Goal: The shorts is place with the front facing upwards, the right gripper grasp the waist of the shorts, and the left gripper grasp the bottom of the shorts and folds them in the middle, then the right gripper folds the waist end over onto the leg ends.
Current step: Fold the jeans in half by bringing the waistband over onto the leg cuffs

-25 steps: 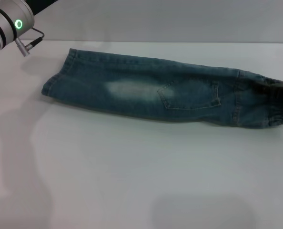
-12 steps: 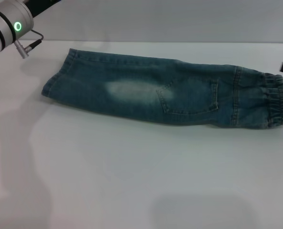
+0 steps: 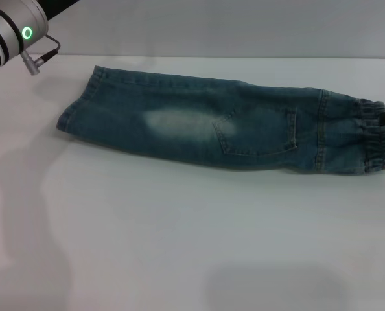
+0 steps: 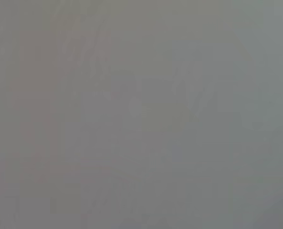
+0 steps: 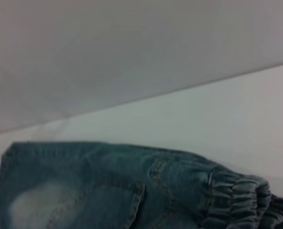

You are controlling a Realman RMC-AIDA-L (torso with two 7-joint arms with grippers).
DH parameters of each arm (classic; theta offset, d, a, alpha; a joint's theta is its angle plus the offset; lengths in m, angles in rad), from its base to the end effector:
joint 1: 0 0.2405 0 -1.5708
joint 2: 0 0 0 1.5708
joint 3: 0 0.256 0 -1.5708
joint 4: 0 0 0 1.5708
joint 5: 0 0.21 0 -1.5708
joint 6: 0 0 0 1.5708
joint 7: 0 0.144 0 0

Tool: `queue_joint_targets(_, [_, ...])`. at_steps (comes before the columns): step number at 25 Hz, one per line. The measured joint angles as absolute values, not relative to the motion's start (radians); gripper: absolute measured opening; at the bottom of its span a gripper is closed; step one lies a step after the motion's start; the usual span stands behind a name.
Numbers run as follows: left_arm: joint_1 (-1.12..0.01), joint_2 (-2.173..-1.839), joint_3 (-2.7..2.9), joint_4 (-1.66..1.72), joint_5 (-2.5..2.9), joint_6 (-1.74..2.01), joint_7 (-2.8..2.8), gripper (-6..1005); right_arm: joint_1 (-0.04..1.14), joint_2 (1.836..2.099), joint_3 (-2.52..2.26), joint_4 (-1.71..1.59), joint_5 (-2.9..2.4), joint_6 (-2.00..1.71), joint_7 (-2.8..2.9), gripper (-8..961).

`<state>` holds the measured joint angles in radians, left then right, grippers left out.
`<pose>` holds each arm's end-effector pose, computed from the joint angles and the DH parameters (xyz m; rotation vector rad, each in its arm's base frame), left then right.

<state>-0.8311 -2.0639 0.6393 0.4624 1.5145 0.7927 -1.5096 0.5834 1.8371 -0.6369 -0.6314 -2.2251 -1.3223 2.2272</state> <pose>-0.2090 0.4784 0.0367 -1.9068 -0.9606 -0.9402 0.3310 0.3795 0.1034 -2.1114 1.5612 0.3992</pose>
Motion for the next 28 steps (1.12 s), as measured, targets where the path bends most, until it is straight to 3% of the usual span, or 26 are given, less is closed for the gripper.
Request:
queue_joint_targets(9, [-0.815,-2.065,0.64,0.456,1.459,0.811,-1.465,838,0.661,1.848,-0.64,-0.619,-2.387,-1.348,2.271,493])
queue_joint_targets(28, [-0.828,-2.065,0.64,0.455,1.454,0.797,-1.44,838,0.637,1.849,-0.622,-0.665,-2.401,-1.351,2.302,467])
